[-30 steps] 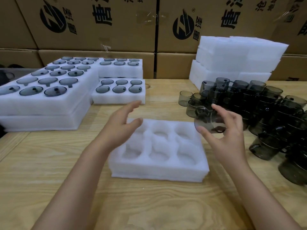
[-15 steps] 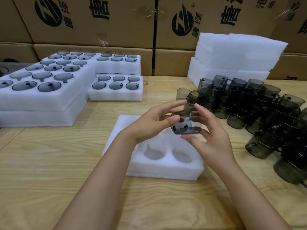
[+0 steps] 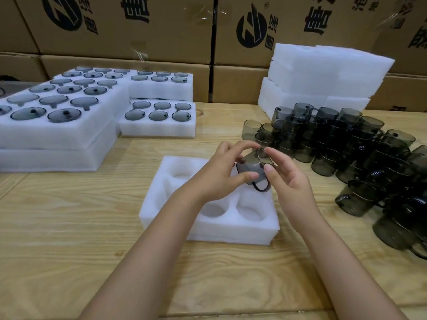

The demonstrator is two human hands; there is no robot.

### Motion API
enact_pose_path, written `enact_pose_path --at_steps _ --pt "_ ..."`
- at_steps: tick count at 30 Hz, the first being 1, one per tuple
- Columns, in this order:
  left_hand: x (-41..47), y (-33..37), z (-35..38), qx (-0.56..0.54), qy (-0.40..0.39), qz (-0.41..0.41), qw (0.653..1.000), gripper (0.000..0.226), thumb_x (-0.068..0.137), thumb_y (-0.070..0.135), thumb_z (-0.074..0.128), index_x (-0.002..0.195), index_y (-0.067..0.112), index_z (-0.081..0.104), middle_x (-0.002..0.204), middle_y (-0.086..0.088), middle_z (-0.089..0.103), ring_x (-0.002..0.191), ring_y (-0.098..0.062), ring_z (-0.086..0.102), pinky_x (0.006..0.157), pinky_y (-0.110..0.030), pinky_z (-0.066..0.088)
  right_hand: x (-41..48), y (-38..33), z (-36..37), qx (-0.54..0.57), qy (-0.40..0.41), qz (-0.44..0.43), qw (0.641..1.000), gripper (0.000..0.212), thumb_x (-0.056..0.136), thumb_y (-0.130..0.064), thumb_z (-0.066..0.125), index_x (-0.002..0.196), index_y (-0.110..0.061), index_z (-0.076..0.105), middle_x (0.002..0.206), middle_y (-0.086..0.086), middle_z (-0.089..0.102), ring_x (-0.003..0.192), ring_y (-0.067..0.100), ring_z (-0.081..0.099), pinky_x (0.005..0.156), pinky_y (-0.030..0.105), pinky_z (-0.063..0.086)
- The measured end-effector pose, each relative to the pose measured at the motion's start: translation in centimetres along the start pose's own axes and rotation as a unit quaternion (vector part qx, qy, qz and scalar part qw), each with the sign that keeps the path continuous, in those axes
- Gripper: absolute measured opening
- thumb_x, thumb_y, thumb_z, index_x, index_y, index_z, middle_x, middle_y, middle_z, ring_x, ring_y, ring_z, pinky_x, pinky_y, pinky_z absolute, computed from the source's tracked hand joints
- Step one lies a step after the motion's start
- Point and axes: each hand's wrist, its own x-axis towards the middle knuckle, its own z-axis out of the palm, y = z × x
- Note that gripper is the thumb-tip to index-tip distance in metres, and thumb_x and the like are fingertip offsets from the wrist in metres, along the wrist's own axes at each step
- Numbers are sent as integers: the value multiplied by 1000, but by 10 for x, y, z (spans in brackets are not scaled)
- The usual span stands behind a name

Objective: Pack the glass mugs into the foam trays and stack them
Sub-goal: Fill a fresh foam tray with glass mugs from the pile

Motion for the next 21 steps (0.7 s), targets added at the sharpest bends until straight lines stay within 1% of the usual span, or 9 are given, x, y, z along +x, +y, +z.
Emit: enact_pose_path --at_steps 2,5,8,12,14,16,18,19,21 --pt "0 -1 1 6 8 -4 1000 48 81 34 73 116 49 43 111 13 42 102 9 49 87 -7 39 0 2 0 -16 -3 5 1000 35 94 -17 53 127 -28 53 124 -19 57 112 -8 54 82 5 42" --pt "0 -1 2 32 14 -7 999 47 80 39 73 108 46 36 117 15 51 109 2 52 86 -11 40 2 5 3 -38 -1 10 999 33 95 -17 53 122 -36 54 121 -20 58 116 -3 52 85 9 44" --pt "0 -2 2 59 30 -23 998 48 77 42 75 104 34 36 112 11 55 112 -4 52 89 -24 43 4 5 6 -76 -11 5 997 34 95 -15 51 126 -30 53 123 -17 58 117 -4 51 99 25 45" --pt "-1 0 1 80 37 -31 996 47 73 45 77 98 21 45 100 9 57 98 -14 55 82 -37 47 3 6 6 -88 -28 9 996 37 94 -13 55 118 -41 54 127 -17 57 121 -5 47 105 39 42" --pt "-1 1 0 72 36 -36 996 47 72 44 77 98 20 47 100 9 57 98 -14 56 83 -38 47 4 7 6 -86 -29 8 996 36 93 -16 56 119 -39 55 127 -15 58 122 -3 48 104 38 43" --pt "1 1 -1 53 22 -49 997 49 71 44 75 103 21 46 102 8 57 102 -14 55 85 -36 46 6 7 4 -78 -25 6 997 32 93 -21 55 118 -42 55 129 -14 57 120 -5 49 99 23 44" --pt "1 2 -2 0 16 -73 997 49 72 46 63 113 27 45 107 11 55 108 -11 52 85 -29 43 11 2 3 -77 -5 2 997 26 96 -27 50 114 -44 56 130 -18 55 118 -10 48 93 9 41" --pt "2 3 -3 -38 27 -87 995 50 74 45 57 120 30 43 114 10 53 112 -10 49 86 -26 41 17 -2 2 -98 8 1 995 25 97 -29 48 115 -43 57 130 -19 55 119 -10 47 94 9 39" --pt "7 8 -3 -73 67 -100 990 51 87 46 48 135 31 38 131 5 47 125 -10 43 95 -27 36 31 -13 2 -184 -2 7 983 29 98 -34 42 123 -34 58 131 -16 55 118 -6 47 98 17 37"
